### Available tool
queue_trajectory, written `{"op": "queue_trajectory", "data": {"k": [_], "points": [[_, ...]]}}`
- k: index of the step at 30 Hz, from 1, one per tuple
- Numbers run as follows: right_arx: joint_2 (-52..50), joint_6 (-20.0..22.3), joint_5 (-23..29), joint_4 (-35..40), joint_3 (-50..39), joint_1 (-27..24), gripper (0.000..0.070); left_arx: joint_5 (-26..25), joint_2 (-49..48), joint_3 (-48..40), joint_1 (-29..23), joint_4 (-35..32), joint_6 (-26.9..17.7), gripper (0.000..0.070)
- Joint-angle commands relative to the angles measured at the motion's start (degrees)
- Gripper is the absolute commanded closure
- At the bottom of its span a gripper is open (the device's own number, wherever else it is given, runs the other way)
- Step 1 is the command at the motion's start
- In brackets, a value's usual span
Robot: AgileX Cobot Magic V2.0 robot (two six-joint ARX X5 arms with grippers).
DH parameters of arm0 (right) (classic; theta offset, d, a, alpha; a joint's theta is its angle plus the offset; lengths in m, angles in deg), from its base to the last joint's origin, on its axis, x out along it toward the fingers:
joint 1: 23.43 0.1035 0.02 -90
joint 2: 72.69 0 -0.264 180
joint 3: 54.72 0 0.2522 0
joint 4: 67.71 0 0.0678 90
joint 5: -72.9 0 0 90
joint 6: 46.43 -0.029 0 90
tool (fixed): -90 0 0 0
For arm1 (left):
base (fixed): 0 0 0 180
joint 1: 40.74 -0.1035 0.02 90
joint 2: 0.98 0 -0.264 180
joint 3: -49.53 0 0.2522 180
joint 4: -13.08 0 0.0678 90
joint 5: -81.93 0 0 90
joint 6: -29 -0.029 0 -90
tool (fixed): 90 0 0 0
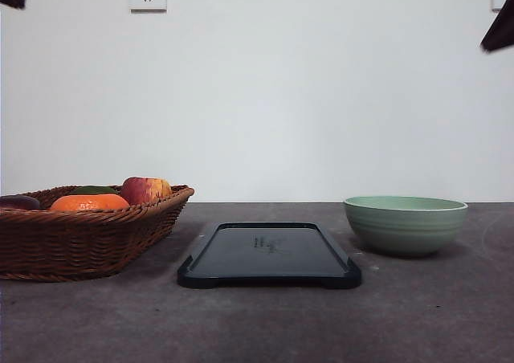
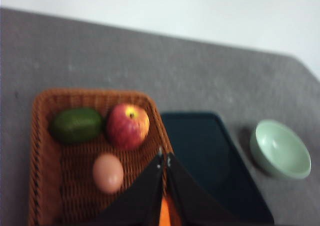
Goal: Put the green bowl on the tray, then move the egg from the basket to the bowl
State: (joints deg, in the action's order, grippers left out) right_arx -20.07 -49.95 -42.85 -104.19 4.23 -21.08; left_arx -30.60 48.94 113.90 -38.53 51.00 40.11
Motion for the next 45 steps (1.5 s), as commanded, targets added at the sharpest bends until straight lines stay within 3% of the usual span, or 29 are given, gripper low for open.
{"op": "queue_trajectory", "data": {"k": [1, 7, 12, 14, 17, 18, 20, 23, 27, 31, 38, 45], "points": [[2.80, 1.60, -1.41, -1.75, 2.40, 0.15, 0.0694, -0.59, 1.98, 1.90, 0.78, 2.05, -3.24, 0.0700], [9.80, 4.31, -2.80, -8.12, 6.74, 0.15, 0.0694, -1.80, 7.71, 4.94, 3.86, 9.42, -8.89, 0.0700], [10.72, 5.53, -2.78, -7.73, 7.12, 0.15, 0.0693, -1.81, 9.56, 5.22, 5.70, 10.58, -9.59, 0.0698], [10.69, 6.07, -2.76, -7.50, 7.12, 0.15, 0.0677, -1.79, 9.65, 5.22, 5.98, 10.50, -9.61, 0.0620], [10.69, 6.07, -2.74, -7.56, 7.12, 0.15, 0.0537, -1.77, 9.63, 5.22, 6.02, 10.56, -9.59, 0.0375], [10.69, 6.06, -2.73, -7.52, 7.12, 0.15, 0.0493, -1.77, 9.63, 5.22, 6.02, 10.56, -9.59, 0.0357], [10.69, 5.96, -2.68, -7.54, 7.12, 0.15, 0.0452, -1.77, 9.63, 5.22, 6.02, 10.54, -9.59, 0.0350], [10.69, 4.98, -2.50, -7.54, 7.12, 0.15, 0.0451, -1.77, 9.63, 5.22, 6.02, 10.54, -9.59, 0.0350], [11.21, 1.66, 0.98, -8.08, 8.29, 0.14, 0.0451, -1.77, 9.63, 5.22, 6.02, 10.52, -9.56, 0.0350], [14.39, -0.73, 4.59, -13.60, 13.19, 0.06, 0.0450, -1.77, 9.63, 5.22, 6.02, 10.54, -9.45, 0.0350], [25.74, 0.21, 6.79, -25.21, 25.95, 0.02, 0.0450, -1.77, 9.63, 5.22, 6.02, 10.54, -8.91, 0.0350], [35.66, 2.90, 10.62, -27.38, 33.01, 0.04, 0.0450, -1.77, 9.63, 5.22, 6.02, 10.54, -8.87, 0.0350]]}}
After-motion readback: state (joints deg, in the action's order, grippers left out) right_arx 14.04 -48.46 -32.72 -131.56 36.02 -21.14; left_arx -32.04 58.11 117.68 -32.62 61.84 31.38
